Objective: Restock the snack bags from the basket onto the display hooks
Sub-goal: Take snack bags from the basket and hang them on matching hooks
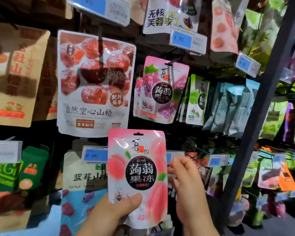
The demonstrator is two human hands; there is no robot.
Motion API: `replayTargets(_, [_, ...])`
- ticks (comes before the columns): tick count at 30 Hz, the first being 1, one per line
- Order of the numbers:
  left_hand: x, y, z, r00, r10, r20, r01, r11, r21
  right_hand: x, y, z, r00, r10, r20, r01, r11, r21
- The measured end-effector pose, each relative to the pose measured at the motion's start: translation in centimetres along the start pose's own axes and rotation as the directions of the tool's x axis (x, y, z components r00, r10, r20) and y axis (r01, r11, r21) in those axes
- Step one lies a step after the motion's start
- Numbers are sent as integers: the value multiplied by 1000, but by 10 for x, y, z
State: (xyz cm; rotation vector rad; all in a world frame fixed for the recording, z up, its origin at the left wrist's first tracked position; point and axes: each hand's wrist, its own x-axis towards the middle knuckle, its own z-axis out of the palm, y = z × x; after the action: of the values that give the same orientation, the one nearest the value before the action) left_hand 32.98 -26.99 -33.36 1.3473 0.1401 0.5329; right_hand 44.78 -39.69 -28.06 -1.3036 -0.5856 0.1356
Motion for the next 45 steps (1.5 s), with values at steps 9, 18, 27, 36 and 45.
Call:
replayTargets(9, [-7, -27, 3, 995, -72, 70, 74, 997, -24, -36, 61, -8, 955, 163, 249, -175, 984, 25])
replayTargets(18, [-13, -65, 0, 978, -201, 53, 167, 912, 375, -54, 122, -31, 973, 223, 51, -221, 974, -42])
replayTargets(27, [-1, -85, 15, 972, -226, -66, 234, 902, 362, -40, 134, -53, 975, 222, 34, -223, 974, 36])
replayTargets(36, [17, -82, 20, 971, -211, -112, 238, 838, 490, -19, 134, -60, 980, 196, 26, -197, 979, 44])
replayTargets(45, [33, -77, 27, 967, -207, -147, 253, 840, 480, 0, 138, -59, 982, 175, 66, -179, 983, 49])
